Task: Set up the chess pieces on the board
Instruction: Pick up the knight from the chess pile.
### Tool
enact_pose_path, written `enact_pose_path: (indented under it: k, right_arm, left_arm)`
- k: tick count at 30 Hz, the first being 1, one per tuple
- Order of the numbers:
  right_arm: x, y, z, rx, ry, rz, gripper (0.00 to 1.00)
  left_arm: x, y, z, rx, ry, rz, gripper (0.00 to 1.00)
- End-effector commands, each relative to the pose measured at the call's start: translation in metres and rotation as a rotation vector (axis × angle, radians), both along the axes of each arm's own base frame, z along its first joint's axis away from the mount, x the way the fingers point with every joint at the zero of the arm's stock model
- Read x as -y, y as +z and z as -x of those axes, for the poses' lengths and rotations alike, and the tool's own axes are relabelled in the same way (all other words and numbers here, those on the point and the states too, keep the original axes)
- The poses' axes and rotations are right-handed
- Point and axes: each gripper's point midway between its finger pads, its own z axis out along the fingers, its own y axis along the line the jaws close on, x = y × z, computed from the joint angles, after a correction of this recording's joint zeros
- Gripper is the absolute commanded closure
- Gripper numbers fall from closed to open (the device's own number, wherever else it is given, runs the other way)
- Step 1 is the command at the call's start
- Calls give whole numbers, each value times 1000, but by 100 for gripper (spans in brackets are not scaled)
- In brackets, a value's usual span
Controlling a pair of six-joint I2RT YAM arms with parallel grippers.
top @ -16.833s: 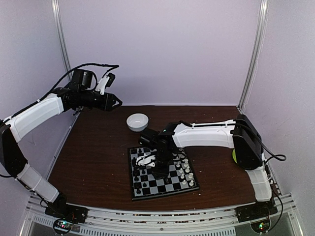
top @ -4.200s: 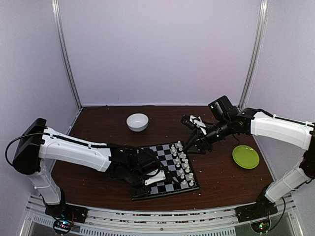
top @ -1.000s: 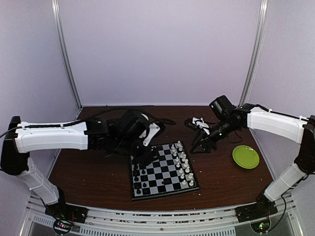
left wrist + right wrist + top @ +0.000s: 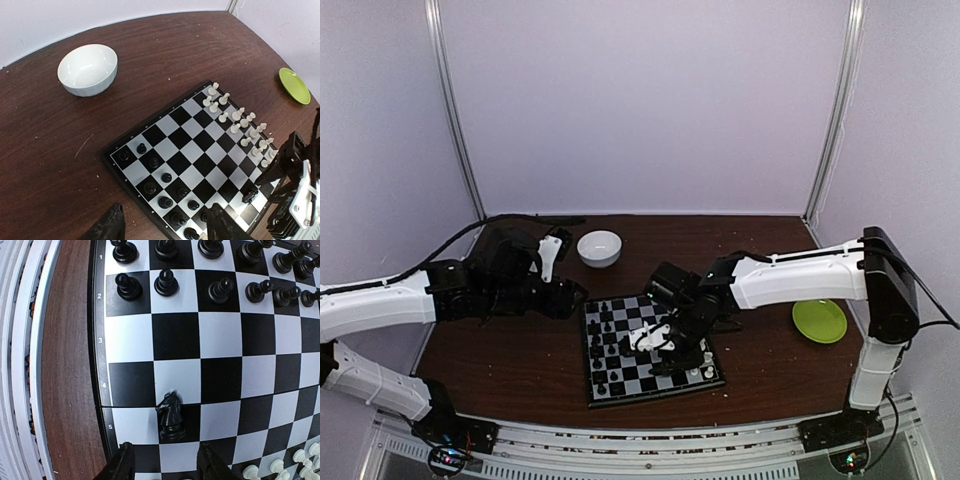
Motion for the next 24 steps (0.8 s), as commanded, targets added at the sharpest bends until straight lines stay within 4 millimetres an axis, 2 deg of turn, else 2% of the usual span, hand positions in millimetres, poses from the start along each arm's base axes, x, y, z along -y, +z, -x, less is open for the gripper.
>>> enact_pose_path:
  k: [1, 24]
  right_arm:
    - [-3, -5, 0, 12, 11, 26, 58]
    - [-6, -27, -2, 1, -2, 68, 72]
  left_arm:
    - [2, 11, -4, 28, 17, 60, 43]
    - [8, 6, -3, 5, 4, 77, 43]
